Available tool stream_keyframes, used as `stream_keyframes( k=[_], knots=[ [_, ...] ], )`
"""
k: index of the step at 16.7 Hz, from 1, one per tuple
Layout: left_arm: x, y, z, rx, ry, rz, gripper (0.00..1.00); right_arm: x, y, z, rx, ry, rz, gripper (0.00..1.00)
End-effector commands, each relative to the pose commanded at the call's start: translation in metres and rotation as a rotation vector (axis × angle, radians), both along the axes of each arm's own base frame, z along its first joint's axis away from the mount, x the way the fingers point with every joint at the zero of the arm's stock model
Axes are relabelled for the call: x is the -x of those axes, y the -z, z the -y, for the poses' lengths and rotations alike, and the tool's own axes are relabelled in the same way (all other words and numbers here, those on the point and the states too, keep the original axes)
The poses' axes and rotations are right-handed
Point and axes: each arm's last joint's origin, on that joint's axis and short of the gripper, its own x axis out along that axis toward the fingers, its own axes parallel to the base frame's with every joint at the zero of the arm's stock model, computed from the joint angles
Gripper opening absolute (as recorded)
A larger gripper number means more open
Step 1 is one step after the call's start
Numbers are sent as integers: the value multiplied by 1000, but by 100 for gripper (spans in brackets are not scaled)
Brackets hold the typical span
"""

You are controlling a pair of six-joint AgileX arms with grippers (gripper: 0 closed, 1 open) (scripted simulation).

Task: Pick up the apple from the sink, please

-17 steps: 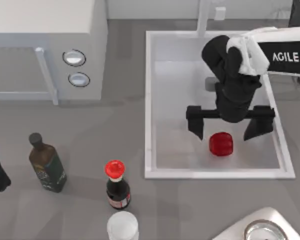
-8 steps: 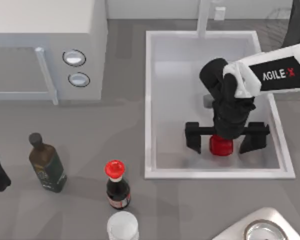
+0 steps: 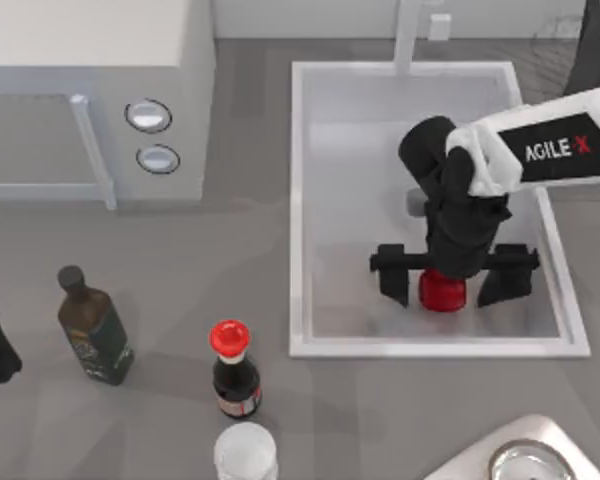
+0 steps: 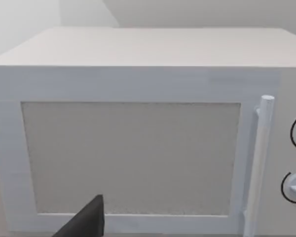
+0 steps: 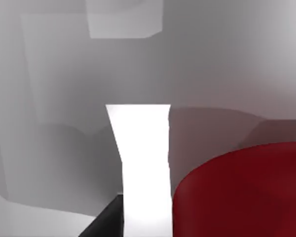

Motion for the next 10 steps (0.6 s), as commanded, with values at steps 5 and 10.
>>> stream_keyframes(
  k=[5, 10],
  knots=[
    [0, 0, 0, 0, 0, 0, 100, 0, 0, 0, 0, 0, 0, 10],
    [0, 0, 0, 0, 0, 0, 100, 0, 0, 0, 0, 0, 0, 0]
  ],
)
